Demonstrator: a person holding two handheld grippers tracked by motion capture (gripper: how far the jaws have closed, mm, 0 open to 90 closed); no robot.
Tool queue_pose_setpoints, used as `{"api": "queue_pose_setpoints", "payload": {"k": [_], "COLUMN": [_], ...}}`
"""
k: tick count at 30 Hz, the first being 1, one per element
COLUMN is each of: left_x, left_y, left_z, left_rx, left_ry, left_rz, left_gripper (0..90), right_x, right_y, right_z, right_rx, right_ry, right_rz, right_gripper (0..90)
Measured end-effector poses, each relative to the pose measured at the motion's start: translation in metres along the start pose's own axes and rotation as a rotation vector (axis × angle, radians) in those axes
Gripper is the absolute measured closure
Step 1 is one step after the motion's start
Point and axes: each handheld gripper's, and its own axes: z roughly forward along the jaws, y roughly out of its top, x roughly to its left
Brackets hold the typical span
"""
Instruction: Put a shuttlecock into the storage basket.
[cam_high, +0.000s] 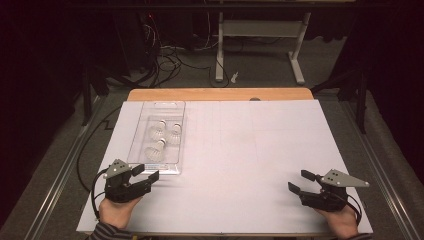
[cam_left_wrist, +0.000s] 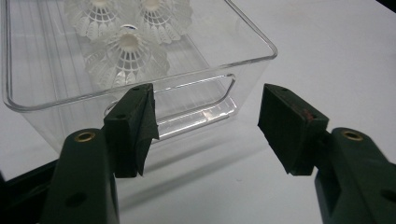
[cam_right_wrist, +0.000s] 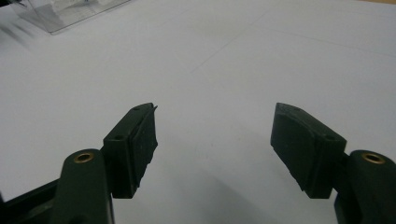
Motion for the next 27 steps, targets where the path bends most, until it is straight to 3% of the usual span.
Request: {"api": "queue_pose_setpoints", "payload": {"k": [27], "left_x": [0.0017], "left_y": [-0.0102], "left_z": [0.0029], "left_rx": [-0.034], "left_ry": [-0.008], "left_rz": [-0.013], "left_gripper": [36.2], "right_x": [0.0007], "right_y": [0.0005], "right_z": [-0.0001], "right_rx": [-0.001], "right_ry": [0.001], "right_rz": [-0.002], "right_gripper": [31.9]}}
